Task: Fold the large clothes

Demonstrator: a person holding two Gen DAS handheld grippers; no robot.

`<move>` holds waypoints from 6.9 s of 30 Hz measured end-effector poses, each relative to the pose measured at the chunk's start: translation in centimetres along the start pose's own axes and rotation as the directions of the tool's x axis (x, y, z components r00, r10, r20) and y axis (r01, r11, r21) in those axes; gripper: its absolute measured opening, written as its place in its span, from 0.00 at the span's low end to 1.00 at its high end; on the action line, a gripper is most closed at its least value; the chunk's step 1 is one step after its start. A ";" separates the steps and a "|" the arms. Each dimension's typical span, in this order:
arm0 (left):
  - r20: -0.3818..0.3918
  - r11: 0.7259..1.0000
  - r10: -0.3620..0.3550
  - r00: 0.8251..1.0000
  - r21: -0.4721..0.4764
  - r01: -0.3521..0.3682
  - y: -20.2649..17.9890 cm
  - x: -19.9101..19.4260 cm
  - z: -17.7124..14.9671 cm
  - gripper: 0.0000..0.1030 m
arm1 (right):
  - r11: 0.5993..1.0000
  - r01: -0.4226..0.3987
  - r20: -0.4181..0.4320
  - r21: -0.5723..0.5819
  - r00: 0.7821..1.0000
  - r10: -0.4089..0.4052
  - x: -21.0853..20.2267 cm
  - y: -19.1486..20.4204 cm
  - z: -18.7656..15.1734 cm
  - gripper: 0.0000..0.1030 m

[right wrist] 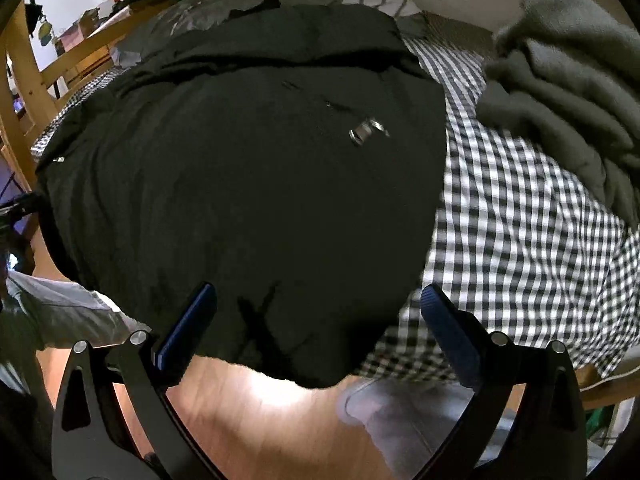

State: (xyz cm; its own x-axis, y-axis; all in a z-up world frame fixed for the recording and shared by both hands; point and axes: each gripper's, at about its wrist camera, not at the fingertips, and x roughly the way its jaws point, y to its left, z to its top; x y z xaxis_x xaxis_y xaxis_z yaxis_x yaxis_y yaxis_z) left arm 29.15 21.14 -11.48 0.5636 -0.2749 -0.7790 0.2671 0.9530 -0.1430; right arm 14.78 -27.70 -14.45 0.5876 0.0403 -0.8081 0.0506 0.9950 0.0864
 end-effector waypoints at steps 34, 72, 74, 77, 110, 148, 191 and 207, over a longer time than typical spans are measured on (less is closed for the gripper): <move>-0.116 0.991 -0.128 0.985 -0.049 0.124 -0.9 2.9 1.0 0.27 | 0.706 -0.631 0.141 0.320 0.769 0.624 4.3 -7.6 -2.6 0.17; 0.078 0.981 -0.190 0.979 -0.018 0.191 0.4 -3.4 9.1 0.13 | 0.594 -0.780 0.374 0.198 0.620 0.689 0.1 -8.3 4.6 0.12; 0.094 0.984 -0.179 0.979 0.001 0.180 -0.1 -3.9 10.5 0.13 | 0.583 -0.791 0.394 0.188 0.604 0.693 -0.3 -8.9 6.2 0.12; 0.128 0.984 -0.176 0.976 0.025 0.175 -1.0 -4.7 12.9 0.13 | 0.588 -0.792 0.421 0.167 0.596 0.684 -0.9 -9.0 9.3 0.12; 0.231 0.988 -0.135 0.964 -0.049 0.150 -0.8 6.1 37.4 0.13 | 0.629 -0.735 0.522 0.253 0.651 0.551 8.7 -11.6 35.3 0.12; -0.003 0.999 0.016 1.000 0.028 -0.016 -6.4 26.4 45.7 0.95 | 0.839 -0.495 0.338 0.226 0.848 0.409 16.5 -8.4 52.1 0.97; 0.067 0.958 0.281 0.957 0.038 -0.284 -9.7 25.2 37.0 0.96 | 0.970 0.131 0.012 -0.204 0.991 -0.131 22.5 6.9 40.3 0.97; 0.232 0.958 0.283 0.931 -0.013 -0.288 -7.3 15.8 31.7 0.96 | 0.982 0.162 0.143 -0.094 0.979 -0.148 15.3 4.7 34.7 0.97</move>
State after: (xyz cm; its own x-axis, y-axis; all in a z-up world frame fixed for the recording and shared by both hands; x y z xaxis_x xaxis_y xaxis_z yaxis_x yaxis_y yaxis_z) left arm 60.91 5.81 -3.37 0.7814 -0.0156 -0.6238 0.0831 0.9934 0.0792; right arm 52.03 -25.62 -6.13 0.6832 -0.1208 -0.7202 0.0694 0.9925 -0.1006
